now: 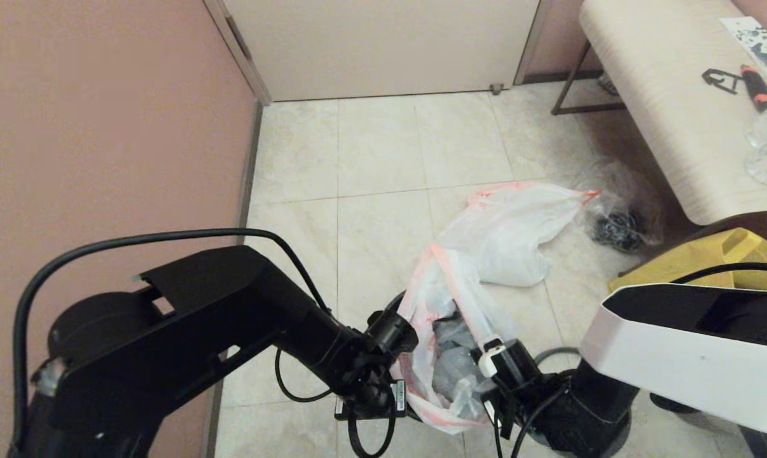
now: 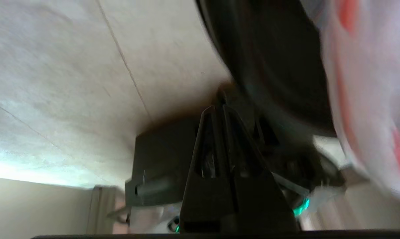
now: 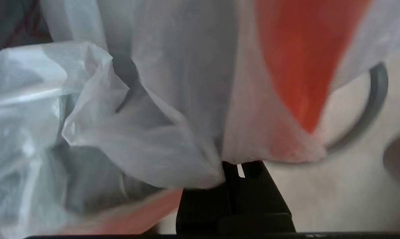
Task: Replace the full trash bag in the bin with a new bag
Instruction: Put the new garbage bag on the trash can
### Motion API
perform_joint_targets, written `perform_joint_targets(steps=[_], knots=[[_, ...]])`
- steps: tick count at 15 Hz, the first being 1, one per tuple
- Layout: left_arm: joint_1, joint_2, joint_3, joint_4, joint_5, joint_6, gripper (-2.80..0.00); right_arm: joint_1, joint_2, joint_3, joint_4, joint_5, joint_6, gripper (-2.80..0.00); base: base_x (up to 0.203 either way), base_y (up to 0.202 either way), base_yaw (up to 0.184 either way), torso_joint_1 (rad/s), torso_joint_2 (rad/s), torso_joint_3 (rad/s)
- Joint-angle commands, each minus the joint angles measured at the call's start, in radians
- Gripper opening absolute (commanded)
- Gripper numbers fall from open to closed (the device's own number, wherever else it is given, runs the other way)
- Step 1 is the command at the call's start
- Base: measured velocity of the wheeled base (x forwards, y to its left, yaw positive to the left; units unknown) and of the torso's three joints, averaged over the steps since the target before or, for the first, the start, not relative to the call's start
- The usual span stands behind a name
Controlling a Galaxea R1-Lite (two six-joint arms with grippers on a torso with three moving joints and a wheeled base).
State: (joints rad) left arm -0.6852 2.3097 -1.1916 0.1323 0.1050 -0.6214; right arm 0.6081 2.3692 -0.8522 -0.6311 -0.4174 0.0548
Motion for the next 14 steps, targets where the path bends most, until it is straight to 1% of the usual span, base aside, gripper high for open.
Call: perform_joint_targets(steps=[1, 3, 5, 7, 10, 12, 13, 14], knots=[[0.038, 0.005, -0.005, -0.011, 0.004, -0.003, -2.8, -0.001, 0.029, -0.073, -0.004, -0.001, -0.015, -2.8, 0.0, 0.0, 0.0, 0.0, 0.0, 0.0], [0.068, -0.023, 0.006, -0.013, 0.007, -0.003, -2.8, 0.001, 0.03, -0.146, -0.004, -0.001, -0.057, -2.8, 0.0, 0.0, 0.0, 0.0, 0.0, 0.0], [0.1, -0.07, 0.042, -0.018, 0.007, -0.005, -2.8, 0.011, 0.034, -0.214, -0.004, -0.001, -0.105, -2.8, 0.0, 0.0, 0.0, 0.0, 0.0, 0.0], [0.131, -0.158, 0.119, -0.043, 0.007, -0.006, -2.8, 0.035, 0.035, -0.259, -0.003, -0.003, -0.145, -2.8, 0.0, 0.0, 0.0, 0.0, 0.0, 0.0], [0.2, -0.351, 0.278, -0.099, 0.0, -0.014, -2.8, 0.074, 0.045, -0.315, 0.002, -0.007, -0.162, -2.8, 0.0, 0.0, 0.0, 0.0, 0.0, 0.0], [0.249, -0.464, 0.405, -0.176, -0.02, -0.029, -2.8, 0.093, 0.05, -0.332, 0.002, -0.008, -0.162, -2.8, 0.0, 0.0, 0.0, 0.0, 0.0, 0.0], [0.266, -0.488, 0.445, -0.247, -0.033, -0.04, -2.8, 0.094, 0.051, -0.332, 0.002, -0.007, -0.164, -2.8, 0.0, 0.0, 0.0, 0.0, 0.0, 0.0], [0.271, -0.483, 0.451, -0.3, -0.037, -0.052, -2.8, 0.092, 0.054, -0.334, 0.002, -0.007, -0.164, -2.8, 0.0, 0.0, 0.0, 0.0, 0.0, 0.0]])
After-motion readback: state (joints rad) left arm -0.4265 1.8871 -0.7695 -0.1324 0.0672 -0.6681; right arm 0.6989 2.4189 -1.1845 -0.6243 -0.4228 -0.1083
